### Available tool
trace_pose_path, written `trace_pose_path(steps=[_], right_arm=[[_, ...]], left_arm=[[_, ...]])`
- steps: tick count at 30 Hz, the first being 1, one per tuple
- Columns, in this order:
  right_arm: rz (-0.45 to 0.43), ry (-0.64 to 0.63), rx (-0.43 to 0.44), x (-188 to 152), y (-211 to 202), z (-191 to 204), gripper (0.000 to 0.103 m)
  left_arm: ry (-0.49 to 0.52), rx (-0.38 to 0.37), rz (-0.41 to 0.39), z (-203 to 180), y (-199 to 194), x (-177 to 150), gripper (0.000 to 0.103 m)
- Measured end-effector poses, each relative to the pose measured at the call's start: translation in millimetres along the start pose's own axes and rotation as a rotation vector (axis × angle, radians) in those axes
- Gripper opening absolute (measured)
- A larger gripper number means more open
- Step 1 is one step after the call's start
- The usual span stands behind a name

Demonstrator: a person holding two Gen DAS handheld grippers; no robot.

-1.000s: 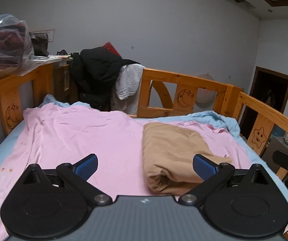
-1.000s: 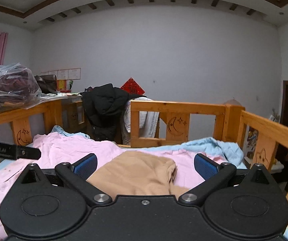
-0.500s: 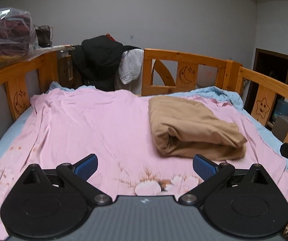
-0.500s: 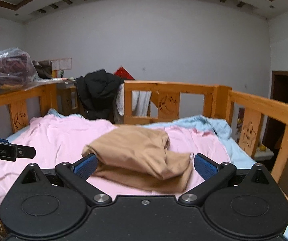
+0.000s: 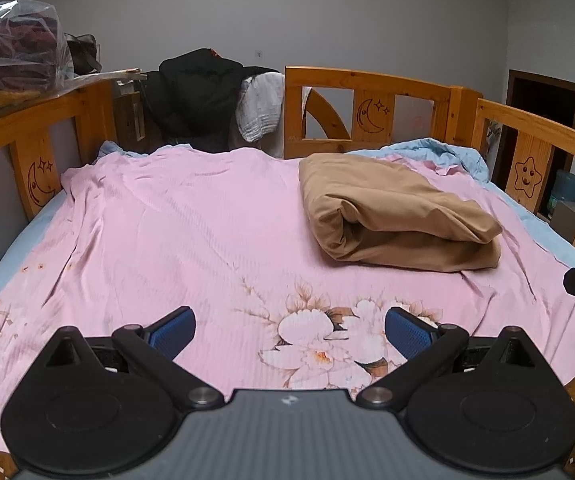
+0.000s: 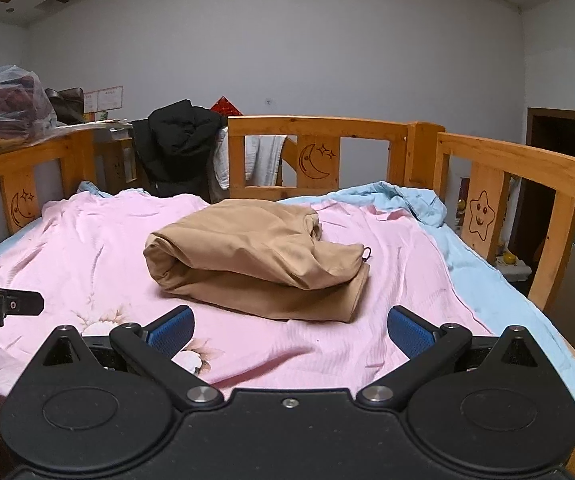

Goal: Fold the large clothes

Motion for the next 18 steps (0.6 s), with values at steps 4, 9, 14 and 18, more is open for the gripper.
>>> trace_pose_path(steps=[4,9,14,18], right_arm=[[0.010,0.000,-0.001,-1.5,2.6,0.2,0.102],[0.017,0.002,0.002,-2.2,4.2,0.4,0.102],[0.017,0.003,0.001,-2.3,4.7,0.1,0.102],[0.017,0.003,0.001,-2.4,4.8,0.1,0.102]], left_arm=[[-0.004,0.002,0.007,1.3,1.2,-1.5,0.102],[-0.006,0.002,0.010,2.6,2.1,-1.7,0.102],[-0.008,0.005,0.006,3.0,2.6,-1.3,0.102],[-0.008,0.006,0.005,3.6,2.6,-1.0,0.102]])
Point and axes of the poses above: each gripper's, at about its wrist camera, not at the fingertips, and y roughly the way its jaws point, z to its left, x to its top, the point moved 7 cm from there along y, roughly the way its jaws point, and after that the axes turned 1 degree about x, right-handed, at the moved point
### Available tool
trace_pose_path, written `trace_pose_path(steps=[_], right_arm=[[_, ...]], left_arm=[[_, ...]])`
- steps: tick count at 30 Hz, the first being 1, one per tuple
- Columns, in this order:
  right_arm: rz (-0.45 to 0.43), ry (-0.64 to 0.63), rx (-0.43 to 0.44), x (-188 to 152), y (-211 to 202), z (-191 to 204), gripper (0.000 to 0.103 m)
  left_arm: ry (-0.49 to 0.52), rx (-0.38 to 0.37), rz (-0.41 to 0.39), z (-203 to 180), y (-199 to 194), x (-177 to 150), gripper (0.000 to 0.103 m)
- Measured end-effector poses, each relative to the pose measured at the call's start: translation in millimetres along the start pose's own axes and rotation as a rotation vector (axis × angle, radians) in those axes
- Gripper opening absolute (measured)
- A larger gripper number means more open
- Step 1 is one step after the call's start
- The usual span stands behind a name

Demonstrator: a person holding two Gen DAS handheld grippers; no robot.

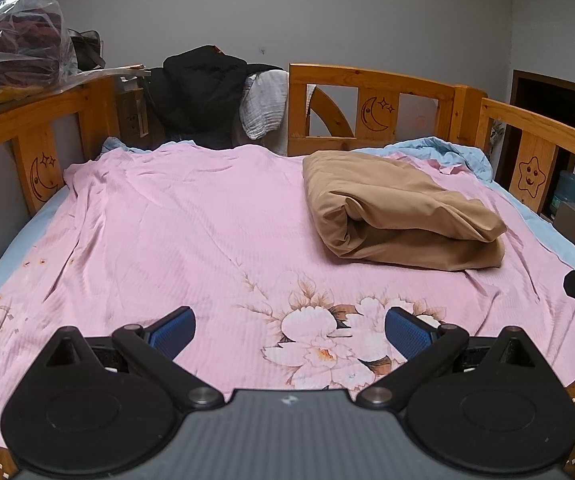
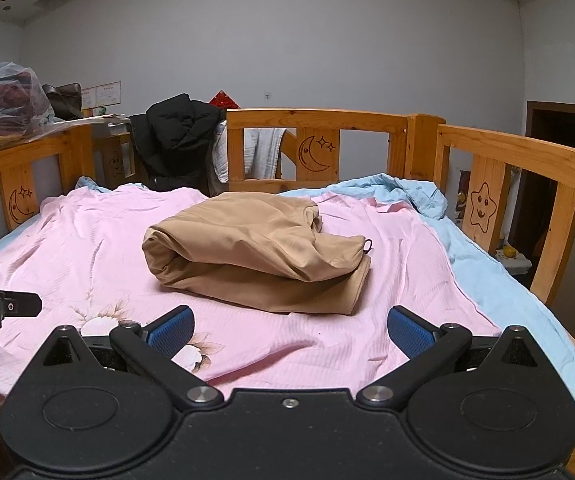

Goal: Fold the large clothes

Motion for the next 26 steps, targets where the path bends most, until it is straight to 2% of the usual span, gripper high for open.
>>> trace_pose_path(steps=[16,22,26], right_arm=[[-0.001,0.002,-0.002,0.1,0.3,1.0,0.102],[0.016,0.007,-0.004,-4.3,2.1,3.6,0.102],[0.060,0.012,-0.005,-15.4,8.0,4.3,0.102]], left_arm=[[0.002,0.006,-0.001,0.5,-0.8,1.8,0.102],[0.027,0.009,0.069,-1.3,2.9,-4.1,0.102],[0.026,0.041,0.066,1.0,4.9,-5.5,0.102]])
Point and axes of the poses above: each gripper's, at about its wrist camera, not at the fingertips, and y roughly the way its jaws point, z to its left, x to its top, the point moved 7 cm from there along y, roughly the way its jaws point, and after that the axes turned 1 degree about x, right-handed, at the moved point
